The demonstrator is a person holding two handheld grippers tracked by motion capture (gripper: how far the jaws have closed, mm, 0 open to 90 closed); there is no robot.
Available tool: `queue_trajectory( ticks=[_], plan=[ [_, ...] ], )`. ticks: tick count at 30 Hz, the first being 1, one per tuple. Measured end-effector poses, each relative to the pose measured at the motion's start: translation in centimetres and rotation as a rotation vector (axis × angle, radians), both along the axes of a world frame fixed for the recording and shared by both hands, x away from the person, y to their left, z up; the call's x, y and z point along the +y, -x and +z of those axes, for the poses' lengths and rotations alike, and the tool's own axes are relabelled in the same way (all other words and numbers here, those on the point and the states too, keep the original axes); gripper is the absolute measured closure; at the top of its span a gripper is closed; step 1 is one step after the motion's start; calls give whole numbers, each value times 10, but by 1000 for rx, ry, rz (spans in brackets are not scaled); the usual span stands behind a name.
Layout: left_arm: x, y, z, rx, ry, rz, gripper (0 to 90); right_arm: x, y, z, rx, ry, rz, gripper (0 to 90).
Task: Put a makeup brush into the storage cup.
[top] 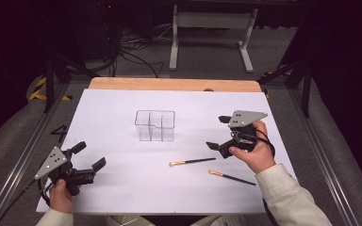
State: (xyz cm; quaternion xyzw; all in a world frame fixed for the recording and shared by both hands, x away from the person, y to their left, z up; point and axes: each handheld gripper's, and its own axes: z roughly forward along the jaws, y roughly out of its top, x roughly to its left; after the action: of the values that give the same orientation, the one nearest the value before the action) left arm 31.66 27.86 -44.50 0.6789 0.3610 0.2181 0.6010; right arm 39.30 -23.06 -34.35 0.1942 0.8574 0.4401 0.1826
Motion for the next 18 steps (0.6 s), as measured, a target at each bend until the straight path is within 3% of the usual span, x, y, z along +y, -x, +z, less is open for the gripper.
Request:
queue_trajectory(
  ticks=[9,18],
  plan=[
    [0,0,-1,5,-14,-28,4,16,-8,2,28,82,40,30],
    [0,0,0,5,-26,-23,5,34,-13,3,59,160,92,39]
  ],
)
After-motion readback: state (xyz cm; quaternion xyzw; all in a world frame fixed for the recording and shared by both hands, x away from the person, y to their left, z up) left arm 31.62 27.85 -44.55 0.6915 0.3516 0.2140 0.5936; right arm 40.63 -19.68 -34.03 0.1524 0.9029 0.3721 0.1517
